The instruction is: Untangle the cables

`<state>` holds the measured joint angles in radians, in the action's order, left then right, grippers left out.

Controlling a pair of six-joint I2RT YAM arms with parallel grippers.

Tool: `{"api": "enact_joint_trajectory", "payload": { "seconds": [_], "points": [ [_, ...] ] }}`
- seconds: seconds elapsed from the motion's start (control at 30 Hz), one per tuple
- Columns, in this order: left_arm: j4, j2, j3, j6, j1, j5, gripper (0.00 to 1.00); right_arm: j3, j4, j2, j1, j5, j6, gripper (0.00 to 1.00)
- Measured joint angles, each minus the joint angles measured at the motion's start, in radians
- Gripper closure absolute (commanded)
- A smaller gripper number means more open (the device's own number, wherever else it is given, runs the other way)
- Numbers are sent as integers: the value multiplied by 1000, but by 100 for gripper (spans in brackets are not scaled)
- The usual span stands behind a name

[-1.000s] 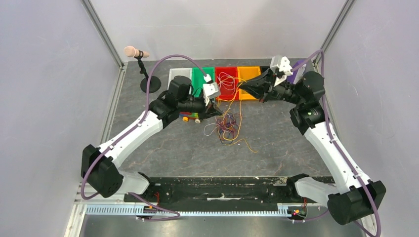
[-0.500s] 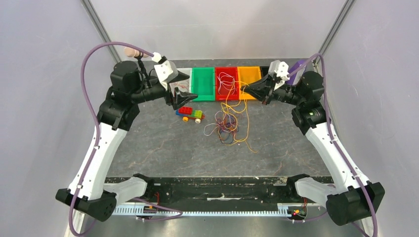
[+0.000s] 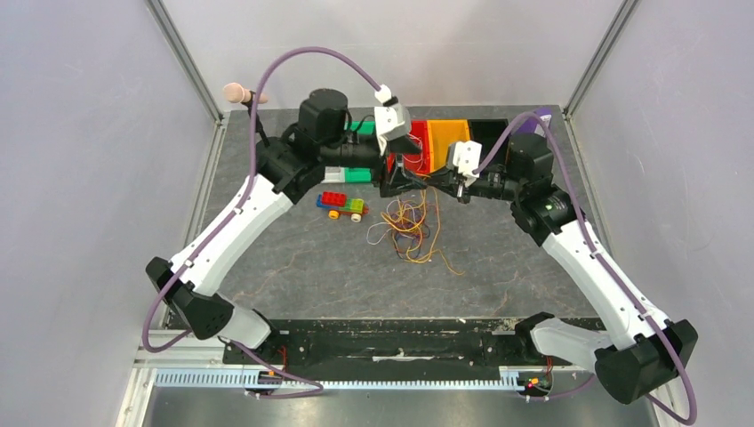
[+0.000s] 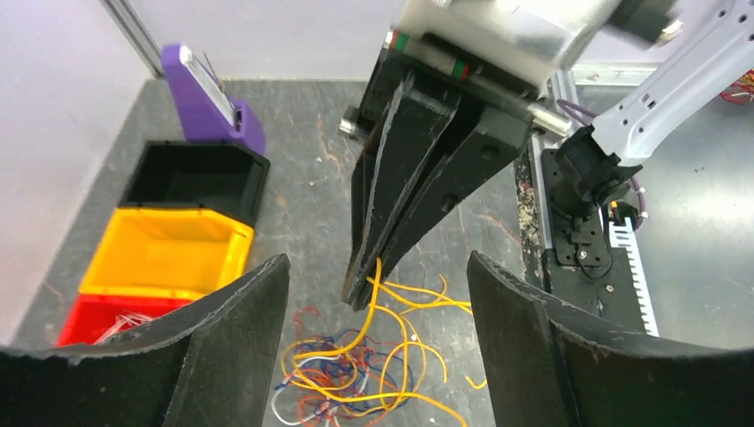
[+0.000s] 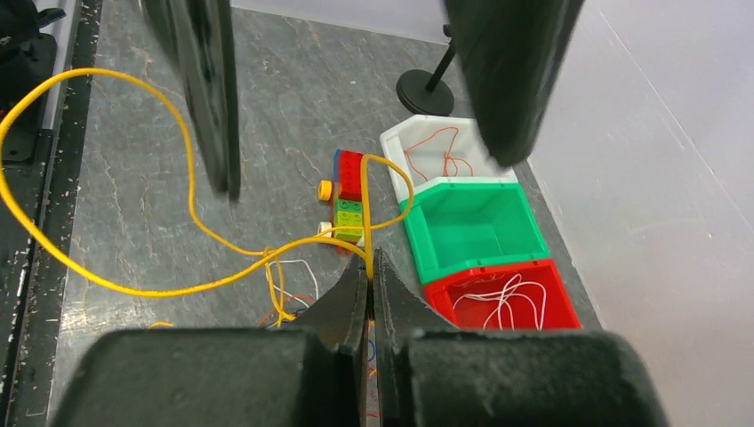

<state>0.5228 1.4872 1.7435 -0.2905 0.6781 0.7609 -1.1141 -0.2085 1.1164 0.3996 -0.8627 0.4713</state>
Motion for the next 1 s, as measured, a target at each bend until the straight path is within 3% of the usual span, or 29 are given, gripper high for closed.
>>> {"api": "enact_joint_trajectory", "payload": {
  "seconds": [0.23,0.47,0.67,0.73,0.9,0.93,1.0],
  "points": [
    [-214,-11,-262,124,14,-27,20,2,40,-13,17,27,-38,100],
    [-540,-38,-530,369,19,-28,22,76,314,-84,18,29,-292,100],
    [-785,-58,-592,557,34,-49,29,139,503,-92,18,74,-516,100],
    [-845,-59,-592,589,50,-53,41,166,553,-92,18,100,-590,100],
    [-866,-59,-587,607,93,-58,92,186,656,-79,17,172,-761,100],
    [-860,-59,-587,607,96,-63,97,186,670,-77,15,183,-786,100],
    [-848,-61,-599,593,98,-82,98,181,694,-77,3,196,-848,100]
  ]
}}
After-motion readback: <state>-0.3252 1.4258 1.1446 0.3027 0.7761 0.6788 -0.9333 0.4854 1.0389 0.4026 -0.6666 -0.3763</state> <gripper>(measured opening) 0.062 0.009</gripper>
